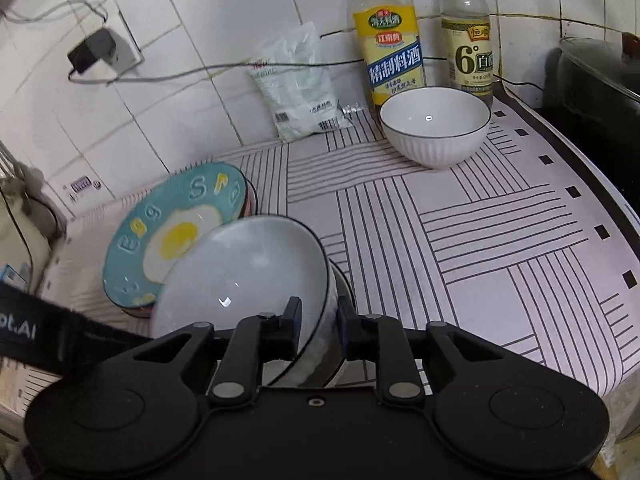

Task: Organize plates and bowls
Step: 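Open the right gripper and withdraw from the nested bowls, then move the right gripper to the white bowl by the bottles and close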

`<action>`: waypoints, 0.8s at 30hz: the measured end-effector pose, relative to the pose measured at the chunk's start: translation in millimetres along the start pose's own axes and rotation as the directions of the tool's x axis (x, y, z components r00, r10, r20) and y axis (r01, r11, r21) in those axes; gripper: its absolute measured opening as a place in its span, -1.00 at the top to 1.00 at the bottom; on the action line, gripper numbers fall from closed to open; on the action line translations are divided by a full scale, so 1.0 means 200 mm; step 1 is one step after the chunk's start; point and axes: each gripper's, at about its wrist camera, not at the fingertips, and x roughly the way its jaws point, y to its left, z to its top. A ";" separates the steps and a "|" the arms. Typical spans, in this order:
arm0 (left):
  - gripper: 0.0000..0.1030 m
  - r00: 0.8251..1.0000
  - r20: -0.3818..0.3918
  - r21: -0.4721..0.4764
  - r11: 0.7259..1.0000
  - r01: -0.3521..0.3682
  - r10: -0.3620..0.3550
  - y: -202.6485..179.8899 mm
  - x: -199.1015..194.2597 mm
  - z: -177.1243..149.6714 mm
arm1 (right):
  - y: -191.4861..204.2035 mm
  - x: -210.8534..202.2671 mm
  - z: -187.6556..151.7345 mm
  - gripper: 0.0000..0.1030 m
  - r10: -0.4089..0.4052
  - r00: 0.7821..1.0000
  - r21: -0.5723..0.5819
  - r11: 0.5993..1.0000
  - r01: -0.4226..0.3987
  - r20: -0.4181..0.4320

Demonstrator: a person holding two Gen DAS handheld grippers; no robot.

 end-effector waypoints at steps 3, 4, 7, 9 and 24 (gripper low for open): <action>0.11 1.000 0.013 0.015 1.000 -0.005 0.005 -0.02 -0.03 0.00 | -0.02 -0.05 0.02 0.37 0.005 1.000 -0.001 1.000 -0.005 0.011; 0.11 1.000 0.017 0.021 1.000 -0.008 0.008 -0.03 -0.04 0.00 | -0.02 -0.06 0.03 0.37 0.003 1.000 -0.013 1.000 -0.003 0.015; 0.11 0.999 0.025 0.030 0.999 -0.021 0.021 -0.05 -0.05 0.00 | -0.04 -0.10 0.04 0.37 0.038 0.999 -0.034 0.999 -0.038 0.025; 0.11 0.999 0.037 0.035 0.999 -0.028 0.026 -0.06 -0.08 0.00 | -0.05 -0.12 0.04 0.37 0.039 0.999 -0.061 0.997 -0.037 0.027; 0.11 0.983 0.143 0.312 0.937 -0.158 0.118 -0.32 -0.18 0.15 | -0.18 -0.30 0.24 -0.06 0.048 0.982 -0.277 0.961 0.004 0.180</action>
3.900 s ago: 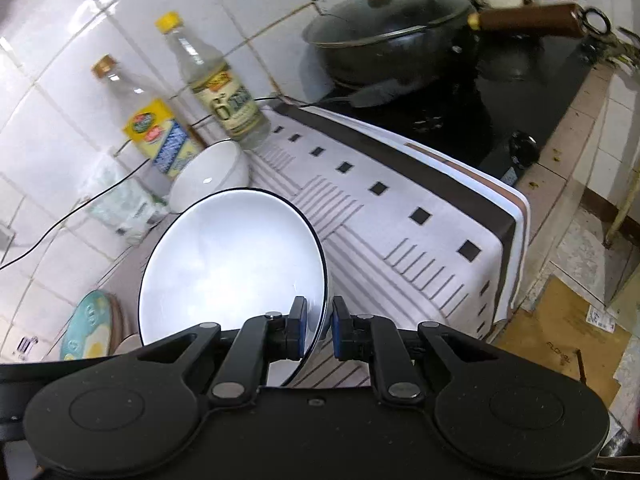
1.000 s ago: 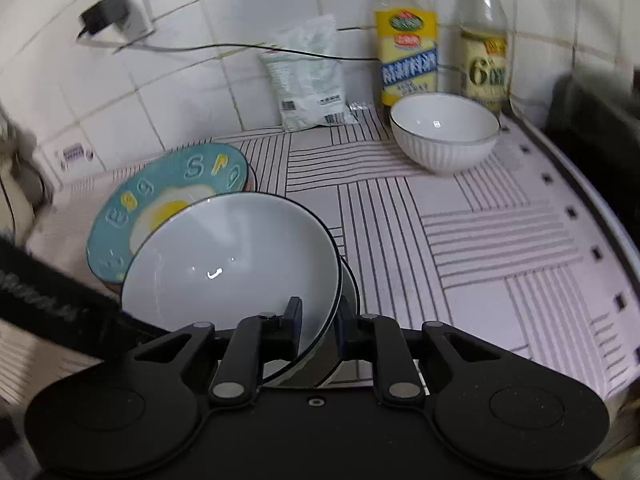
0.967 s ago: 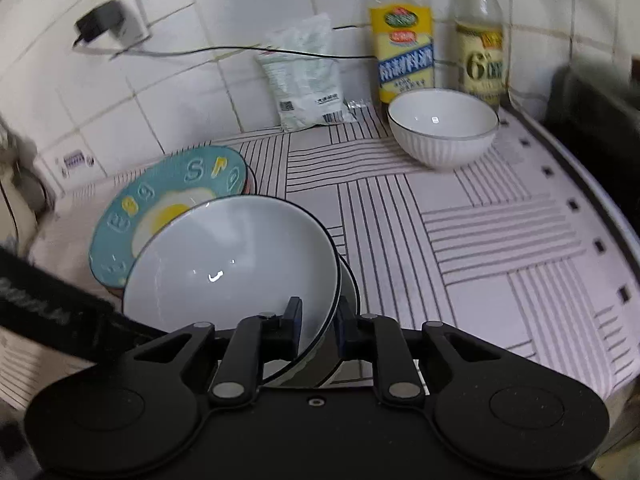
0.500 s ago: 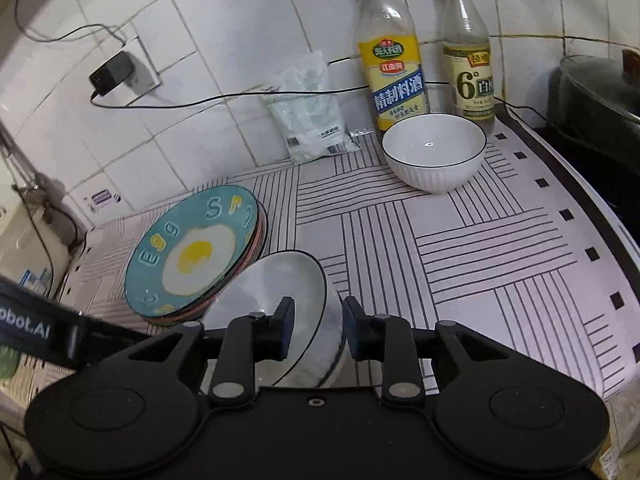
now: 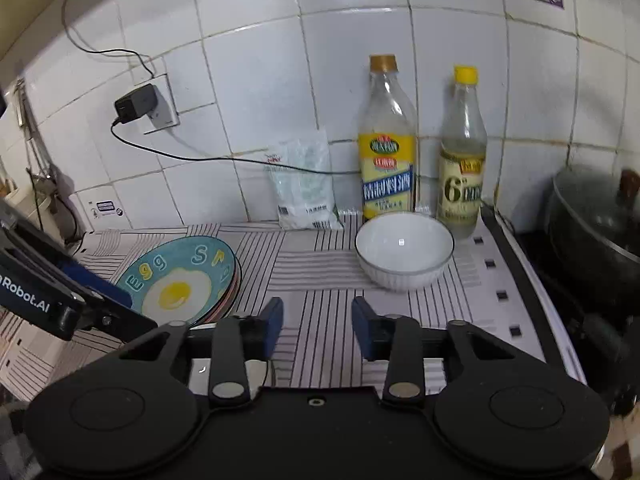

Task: Organize plates and bowls
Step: 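Move the right gripper to the white bowl by the bottles and close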

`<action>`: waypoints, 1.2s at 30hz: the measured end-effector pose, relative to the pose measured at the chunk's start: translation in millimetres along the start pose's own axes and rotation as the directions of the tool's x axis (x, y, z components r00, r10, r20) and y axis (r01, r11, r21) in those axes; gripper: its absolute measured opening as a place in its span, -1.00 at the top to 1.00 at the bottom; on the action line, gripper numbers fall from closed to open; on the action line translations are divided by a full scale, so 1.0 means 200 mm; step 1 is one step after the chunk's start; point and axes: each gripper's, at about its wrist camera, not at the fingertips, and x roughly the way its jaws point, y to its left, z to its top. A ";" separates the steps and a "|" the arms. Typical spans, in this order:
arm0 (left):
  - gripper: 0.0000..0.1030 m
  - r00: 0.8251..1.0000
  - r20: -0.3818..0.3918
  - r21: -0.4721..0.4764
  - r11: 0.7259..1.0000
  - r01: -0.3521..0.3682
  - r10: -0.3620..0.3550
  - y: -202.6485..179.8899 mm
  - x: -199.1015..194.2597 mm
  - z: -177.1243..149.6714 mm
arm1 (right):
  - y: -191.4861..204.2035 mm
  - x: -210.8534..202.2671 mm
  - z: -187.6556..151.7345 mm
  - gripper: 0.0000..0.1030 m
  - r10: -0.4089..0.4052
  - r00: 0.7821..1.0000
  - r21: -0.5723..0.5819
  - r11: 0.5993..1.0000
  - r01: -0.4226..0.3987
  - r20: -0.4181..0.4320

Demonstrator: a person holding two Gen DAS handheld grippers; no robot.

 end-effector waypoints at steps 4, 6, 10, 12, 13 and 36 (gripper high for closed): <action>0.10 1.000 -0.004 0.043 0.999 -0.019 0.019 -0.04 0.05 0.07 | -0.02 0.04 0.00 -0.35 -0.020 0.999 -0.071 0.997 0.023 0.032; 0.05 1.000 -0.005 0.049 0.999 -0.020 0.020 -0.05 0.09 0.11 | -0.05 0.07 0.00 -0.42 -0.032 0.999 -0.069 0.997 0.035 0.037; 0.04 0.999 0.044 0.064 0.998 -0.008 0.006 -0.04 0.21 0.18 | -0.11 0.16 -0.01 -0.43 -0.050 0.998 -0.036 0.998 0.052 0.047; 0.04 0.997 0.074 0.036 0.999 -0.015 0.012 -0.01 0.28 0.20 | -0.15 0.22 -0.01 -0.43 -0.057 0.997 -0.025 0.998 0.059 0.053; 0.04 0.997 0.082 0.019 1.000 -0.009 0.007 0.01 0.31 0.21 | -0.17 0.24 -0.01 -0.43 -0.058 0.997 -0.017 0.998 0.059 0.057; -0.06 0.978 0.204 -0.161 0.983 0.085 -0.051 -0.01 0.84 0.54 | -0.64 0.77 -0.03 -0.09 -0.172 0.985 0.428 0.888 0.169 -0.032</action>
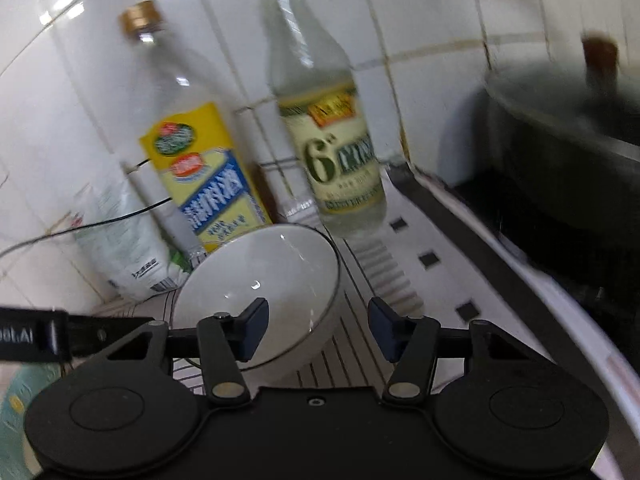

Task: Organize plates and bowls
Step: 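Move the right gripper to the white bowl by the bottles and close, then lift the bowl with the right gripper and carry it over the nested bowls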

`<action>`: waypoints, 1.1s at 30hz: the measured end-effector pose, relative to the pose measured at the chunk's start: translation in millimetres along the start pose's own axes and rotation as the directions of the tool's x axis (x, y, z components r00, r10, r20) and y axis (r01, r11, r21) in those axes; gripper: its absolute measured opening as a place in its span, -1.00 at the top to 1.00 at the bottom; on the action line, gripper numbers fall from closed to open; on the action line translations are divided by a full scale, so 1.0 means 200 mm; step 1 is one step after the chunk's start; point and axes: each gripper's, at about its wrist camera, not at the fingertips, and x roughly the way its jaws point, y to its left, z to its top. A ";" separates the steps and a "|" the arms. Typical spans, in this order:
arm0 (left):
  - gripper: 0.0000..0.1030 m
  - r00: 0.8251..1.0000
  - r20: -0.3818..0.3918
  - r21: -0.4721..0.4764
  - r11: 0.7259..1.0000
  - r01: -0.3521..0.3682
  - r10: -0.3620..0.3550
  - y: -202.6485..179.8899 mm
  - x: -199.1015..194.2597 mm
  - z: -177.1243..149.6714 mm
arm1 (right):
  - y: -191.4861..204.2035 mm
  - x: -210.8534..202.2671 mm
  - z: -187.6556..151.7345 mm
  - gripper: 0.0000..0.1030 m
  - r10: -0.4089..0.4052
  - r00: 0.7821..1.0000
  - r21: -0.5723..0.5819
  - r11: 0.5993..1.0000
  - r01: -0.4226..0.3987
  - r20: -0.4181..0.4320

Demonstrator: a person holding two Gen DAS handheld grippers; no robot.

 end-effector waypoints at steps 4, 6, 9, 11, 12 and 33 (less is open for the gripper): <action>0.09 0.999 -0.025 -0.015 1.000 0.024 -0.025 -0.01 0.04 -0.02 | -0.06 0.03 -0.03 0.19 0.022 1.000 0.069 0.997 -0.021 -0.018; 0.33 0.998 -0.031 -0.030 0.998 0.058 -0.059 -0.02 0.05 -0.03 | -0.08 0.04 -0.04 0.40 0.040 0.999 0.091 0.995 -0.037 -0.035; 0.49 0.996 -0.038 -0.052 0.996 0.078 -0.080 -0.02 0.05 -0.05 | -0.08 0.05 -0.04 0.64 0.041 0.998 0.105 0.994 -0.036 -0.050; 0.62 0.996 -0.039 -0.048 0.996 0.074 -0.076 -0.03 0.06 -0.06 | -0.08 0.06 -0.04 0.70 0.042 0.998 0.113 0.993 -0.036 -0.054; 0.64 0.997 -0.038 -0.043 0.997 0.065 -0.066 -0.04 0.06 -0.07 | -0.08 0.06 -0.04 0.73 0.043 0.998 0.120 0.992 -0.036 -0.055; 0.69 0.992 -0.119 -0.088 0.996 0.023 -0.034 0.01 -0.23 -0.13 | 0.05 -0.15 -0.05 0.74 0.086 0.989 0.168 0.984 -0.065 -0.118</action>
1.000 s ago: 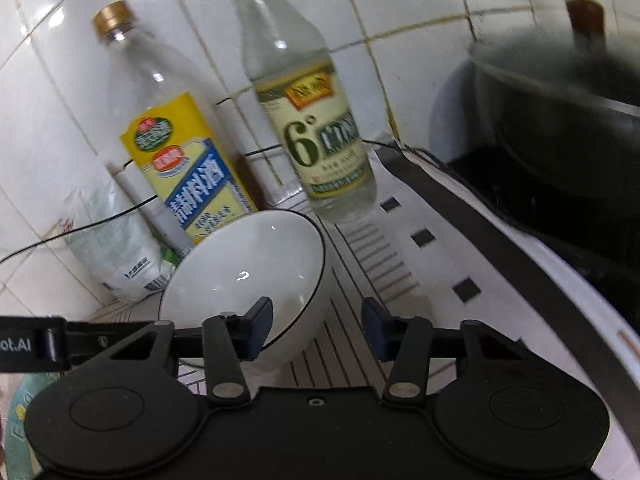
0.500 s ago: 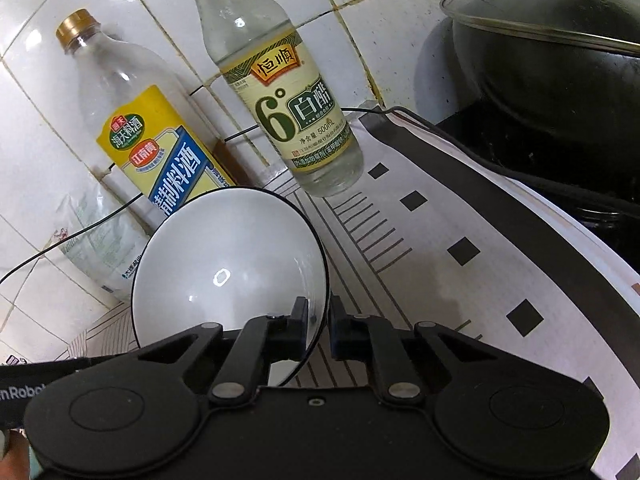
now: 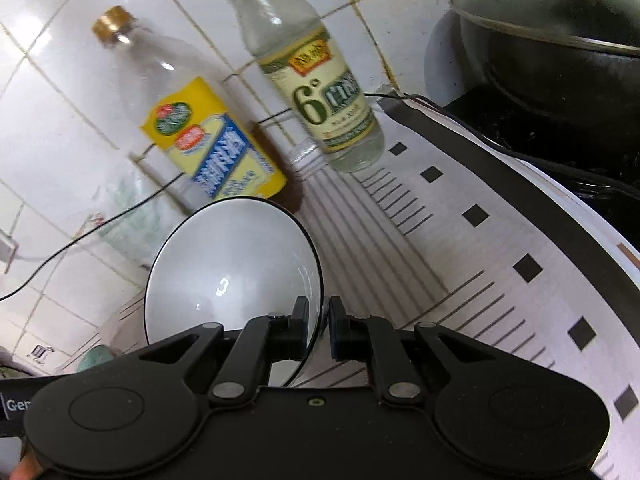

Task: Organize plates and bowls
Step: 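Lift the bowl with the right gripper and carry it over the nested bowls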

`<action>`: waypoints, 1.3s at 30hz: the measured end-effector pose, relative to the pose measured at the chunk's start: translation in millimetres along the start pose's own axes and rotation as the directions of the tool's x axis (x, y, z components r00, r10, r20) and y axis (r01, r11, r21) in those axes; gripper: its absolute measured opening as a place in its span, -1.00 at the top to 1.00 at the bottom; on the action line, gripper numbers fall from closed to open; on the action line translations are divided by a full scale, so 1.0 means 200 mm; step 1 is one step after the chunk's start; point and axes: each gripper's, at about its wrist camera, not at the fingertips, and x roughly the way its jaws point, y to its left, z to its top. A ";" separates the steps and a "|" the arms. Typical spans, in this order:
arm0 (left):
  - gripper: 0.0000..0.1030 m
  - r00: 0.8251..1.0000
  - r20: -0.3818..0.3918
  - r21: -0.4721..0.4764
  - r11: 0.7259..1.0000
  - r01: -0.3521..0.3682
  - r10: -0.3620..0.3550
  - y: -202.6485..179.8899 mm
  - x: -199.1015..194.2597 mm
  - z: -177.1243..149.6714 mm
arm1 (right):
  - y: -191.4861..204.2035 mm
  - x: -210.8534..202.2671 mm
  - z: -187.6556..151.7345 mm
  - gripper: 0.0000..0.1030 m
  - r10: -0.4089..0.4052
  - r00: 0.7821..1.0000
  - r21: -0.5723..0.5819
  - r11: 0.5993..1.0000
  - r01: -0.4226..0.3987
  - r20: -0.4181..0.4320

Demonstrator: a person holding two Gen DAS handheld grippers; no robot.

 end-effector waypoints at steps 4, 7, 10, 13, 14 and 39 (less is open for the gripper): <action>0.69 1.000 0.003 -0.022 1.000 -0.003 0.003 0.04 -0.13 -0.04 | 0.07 -0.07 -0.01 0.73 0.011 1.000 0.018 1.000 -0.011 -0.016; 0.69 1.000 0.012 -0.010 1.000 -0.012 0.012 0.07 -0.23 -0.07 | 0.14 -0.12 -0.04 0.73 0.020 0.999 0.007 1.000 -0.020 -0.039; 0.69 0.999 0.022 -0.007 1.000 -0.025 0.025 0.11 -0.34 -0.12 | 0.20 -0.17 -0.08 0.72 0.045 0.997 -0.002 0.999 -0.046 -0.064; 0.69 0.999 0.031 -0.010 1.000 -0.029 0.030 0.14 -0.44 -0.16 | 0.26 -0.23 -0.12 0.71 0.064 0.995 -0.023 0.998 -0.066 -0.081; 0.69 0.999 0.032 -0.010 0.999 -0.031 0.031 0.15 -0.47 -0.17 | 0.27 -0.25 -0.14 0.71 0.069 0.994 -0.024 0.997 -0.071 -0.086; 0.69 0.996 -0.075 -0.082 0.995 -0.050 0.044 0.30 -0.58 -0.62 | 0.46 -0.56 -0.51 0.65 0.052 0.996 -0.218 0.974 -0.066 -0.070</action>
